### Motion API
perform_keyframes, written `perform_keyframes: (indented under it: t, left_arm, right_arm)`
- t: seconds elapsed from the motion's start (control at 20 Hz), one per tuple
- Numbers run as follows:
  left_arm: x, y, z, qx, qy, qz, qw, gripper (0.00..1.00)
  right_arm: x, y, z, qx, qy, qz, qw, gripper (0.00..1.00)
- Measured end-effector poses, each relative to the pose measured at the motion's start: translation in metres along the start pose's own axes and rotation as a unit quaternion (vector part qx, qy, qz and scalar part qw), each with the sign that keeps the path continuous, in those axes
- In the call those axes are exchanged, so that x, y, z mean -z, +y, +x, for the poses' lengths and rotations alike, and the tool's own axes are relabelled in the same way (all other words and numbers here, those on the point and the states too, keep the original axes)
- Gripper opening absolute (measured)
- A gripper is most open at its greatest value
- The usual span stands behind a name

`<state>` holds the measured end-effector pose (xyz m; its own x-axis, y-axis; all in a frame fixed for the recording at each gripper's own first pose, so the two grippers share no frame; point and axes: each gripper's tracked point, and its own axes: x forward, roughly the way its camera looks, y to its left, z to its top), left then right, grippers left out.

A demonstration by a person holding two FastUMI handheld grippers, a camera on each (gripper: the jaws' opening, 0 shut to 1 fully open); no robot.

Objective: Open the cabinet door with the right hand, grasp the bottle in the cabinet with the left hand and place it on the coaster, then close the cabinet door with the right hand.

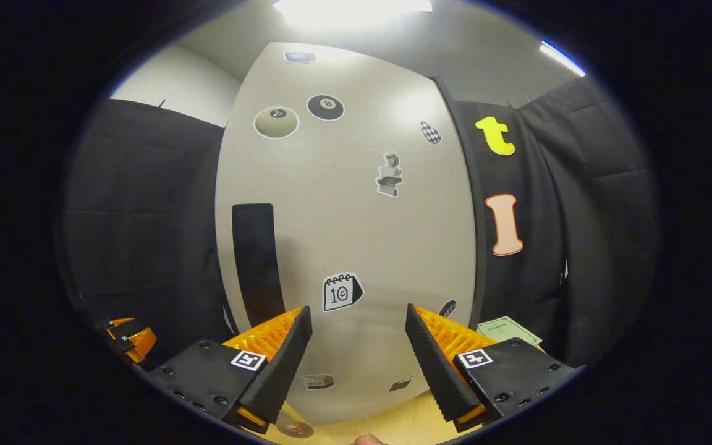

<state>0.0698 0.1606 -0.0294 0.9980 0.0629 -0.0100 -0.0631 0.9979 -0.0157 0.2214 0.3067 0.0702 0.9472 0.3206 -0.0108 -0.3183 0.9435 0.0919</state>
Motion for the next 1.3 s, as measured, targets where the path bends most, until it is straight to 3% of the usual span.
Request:
perform_keyframes:
  t: [0.35,0.75,1.05,1.15,1.2,1.25,1.3]
  left_arm:
    - [0.007,0.027,-0.008,-0.010,0.006,-0.002,1.000,0.65]
    - [-0.006,0.008,-0.010,-0.004,0.004,-0.002,1.000,0.67]
    - [-0.032,-0.057,-0.013,0.010,-0.012,0.013,1.000,0.65]
    - [-0.043,-0.083,-0.018,0.021,-0.019,0.016,0.999,0.64]
    - [-0.048,-0.097,-0.021,0.025,-0.022,0.016,0.999,0.69]
    - [-0.054,-0.111,-0.023,0.030,-0.023,0.014,0.999,0.65]
    - [-0.057,-0.124,-0.027,0.035,-0.025,0.011,0.999,0.66]
  right_arm:
    - [-0.001,0.014,0.009,0.008,0.001,-0.017,1.000,0.97]
    - [-0.006,0.008,-0.003,-0.003,-0.002,-0.018,1.000,0.97]
    - [-0.014,-0.047,-0.071,-0.010,-0.006,-0.014,1.000,0.98]
    - [-0.017,-0.074,-0.096,-0.004,-0.011,-0.016,1.000,0.98]
    - [-0.018,-0.088,-0.106,0.001,-0.013,-0.018,1.000,0.98]
    - [-0.020,-0.105,-0.119,0.006,-0.015,-0.020,1.000,0.98]
    - [-0.020,-0.117,-0.129,0.010,-0.017,-0.022,1.000,0.98]
